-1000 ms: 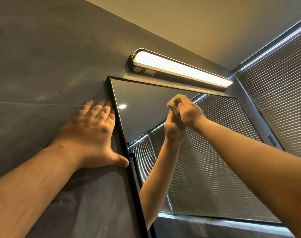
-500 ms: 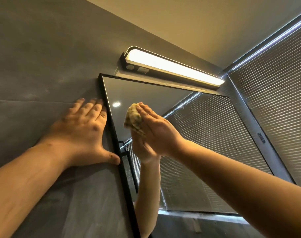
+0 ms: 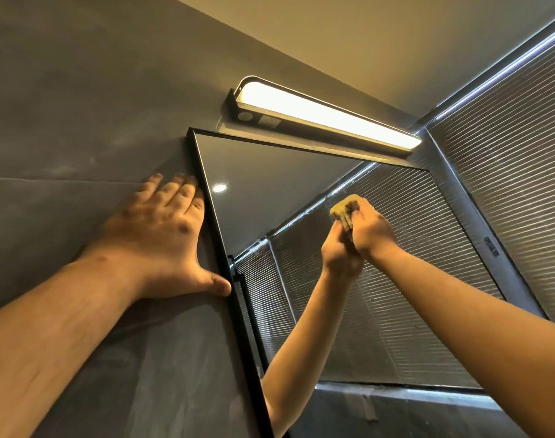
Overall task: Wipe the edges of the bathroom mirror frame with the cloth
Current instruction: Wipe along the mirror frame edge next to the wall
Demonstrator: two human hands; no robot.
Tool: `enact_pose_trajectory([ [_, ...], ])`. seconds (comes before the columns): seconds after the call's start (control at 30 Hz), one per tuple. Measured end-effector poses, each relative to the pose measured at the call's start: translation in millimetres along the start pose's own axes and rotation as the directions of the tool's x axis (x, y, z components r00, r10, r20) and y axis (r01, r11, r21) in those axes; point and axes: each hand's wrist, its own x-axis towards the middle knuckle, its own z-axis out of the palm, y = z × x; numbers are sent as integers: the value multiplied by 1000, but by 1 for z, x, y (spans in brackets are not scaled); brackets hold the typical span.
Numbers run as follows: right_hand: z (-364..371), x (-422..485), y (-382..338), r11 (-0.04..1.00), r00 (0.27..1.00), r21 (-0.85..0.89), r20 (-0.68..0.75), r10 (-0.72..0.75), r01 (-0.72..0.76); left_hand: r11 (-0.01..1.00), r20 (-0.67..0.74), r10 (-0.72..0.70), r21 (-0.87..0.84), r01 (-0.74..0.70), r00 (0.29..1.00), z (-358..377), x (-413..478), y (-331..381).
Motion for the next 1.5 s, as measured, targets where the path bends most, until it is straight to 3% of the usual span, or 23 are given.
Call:
enact_pose_trajectory([
  [0.23, 10, -23, -39, 960, 965, 95, -6, -263, 262, 1000, 3, 5, 20, -5, 1000, -1, -1, 0],
  [0.33, 19, -40, -71, 862, 872, 161, 19, -489, 480, 1000, -5, 7, 17, -7, 1000, 0, 0, 0],
  [0.53, 40, -81, -107, 763, 757, 105, 93, -647, 638, 1000, -3, 7, 8, -7, 1000, -2, -1, 1],
  [0.6, 39, -77, -103, 771, 770, 118, 62, -635, 626, 1000, -13, 11, 13, -11, 1000, -2, -2, 1],
  [0.8, 19, -45, -61, 900, 910, 140, -15, -415, 413, 1000, -59, 16, 8, -15, 998, 1, -2, 0],
  [0.93, 3, -32, -18, 986, 985, 38, -67, -162, 165, 1000, -89, 23, 9, -22, 996, 4, -1, -1],
  [1.0, -1, -25, 3, 999, 997, 3, -64, -38, 38, 1000, -82, 21, 12, -20, 996, 4, -1, -1],
  [1.1, -4, -23, 19, 999, 997, -16, -71, 32, -34, 1000, -80, 21, 0, -21, 997, 3, -1, -1],
  [1.27, 2, -33, 11, 999, 997, -25, -75, -34, 32, 1000, -87, 29, 5, -29, 996, 4, -1, -2],
  [1.5, 7, -72, -41, 927, 928, 66, -76, -365, 370, 999, -93, 35, 2, -35, 995, 4, -1, -2],
])
